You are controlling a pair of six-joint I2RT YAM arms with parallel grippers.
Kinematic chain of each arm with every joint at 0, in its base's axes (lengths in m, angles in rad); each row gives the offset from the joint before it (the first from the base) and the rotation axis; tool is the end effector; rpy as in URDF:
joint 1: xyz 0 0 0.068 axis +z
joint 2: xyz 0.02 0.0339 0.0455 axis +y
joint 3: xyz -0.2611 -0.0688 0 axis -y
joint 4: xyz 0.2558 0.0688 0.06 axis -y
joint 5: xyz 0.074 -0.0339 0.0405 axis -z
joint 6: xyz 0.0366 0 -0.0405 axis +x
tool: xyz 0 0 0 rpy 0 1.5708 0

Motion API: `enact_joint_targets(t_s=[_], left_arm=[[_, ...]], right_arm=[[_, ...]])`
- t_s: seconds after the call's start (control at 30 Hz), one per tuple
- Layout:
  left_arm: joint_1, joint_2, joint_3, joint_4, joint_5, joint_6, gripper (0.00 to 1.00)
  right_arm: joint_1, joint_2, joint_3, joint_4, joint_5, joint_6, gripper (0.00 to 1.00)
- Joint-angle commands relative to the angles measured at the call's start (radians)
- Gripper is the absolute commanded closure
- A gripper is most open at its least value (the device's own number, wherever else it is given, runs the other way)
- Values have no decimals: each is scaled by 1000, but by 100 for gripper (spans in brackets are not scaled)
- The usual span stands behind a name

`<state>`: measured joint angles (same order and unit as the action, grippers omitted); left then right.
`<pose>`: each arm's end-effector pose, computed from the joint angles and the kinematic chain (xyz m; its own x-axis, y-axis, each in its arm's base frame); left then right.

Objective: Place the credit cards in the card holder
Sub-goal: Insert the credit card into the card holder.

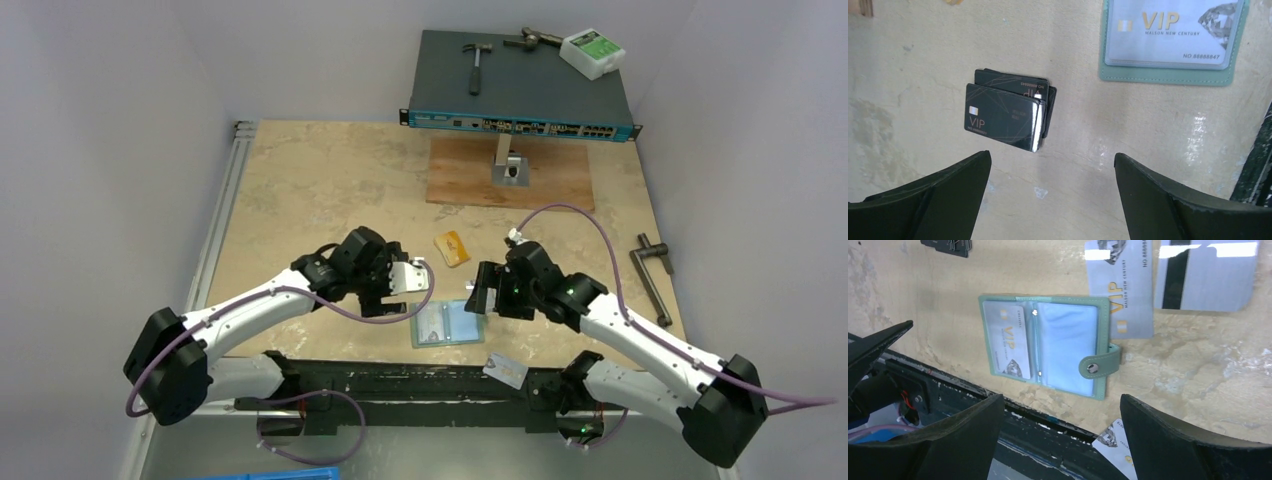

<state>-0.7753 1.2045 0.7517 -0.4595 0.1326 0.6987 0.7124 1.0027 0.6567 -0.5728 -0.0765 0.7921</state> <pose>0.1753 -0.1786 0.2121 0.0509 0.8428 -0.5358 0.9388 0.1426 0.3135 0.1552 0.1378 0.2155 -0.9114 0.1506 -0.3829 -0.0542 0.8785 0.4746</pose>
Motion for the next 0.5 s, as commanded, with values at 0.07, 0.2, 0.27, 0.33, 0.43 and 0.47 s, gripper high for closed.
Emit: enact_joint_targets(t_s=[0.07,0.2,0.27,0.33,0.43,0.47], left_arm=[[48,61,60,-16,119,-151,3],[51,97,61,10,162,-166,2],[50,116,60,25,174,-157,2],[47,129,63,30,177,-139,2],[46,134,66,40,180,-120,1],[45,137,69,38,178,-118,1]], right_arm=[[-44,-110,-125,68,-12,44,13],[-61,-126,-263,250,-114,95,14],[-62,-117,-314,333,-142,114,15],[-64,-110,-347,400,-158,124,15],[-64,-105,-365,446,-146,123,16],[-64,-103,-366,445,-133,115,16]])
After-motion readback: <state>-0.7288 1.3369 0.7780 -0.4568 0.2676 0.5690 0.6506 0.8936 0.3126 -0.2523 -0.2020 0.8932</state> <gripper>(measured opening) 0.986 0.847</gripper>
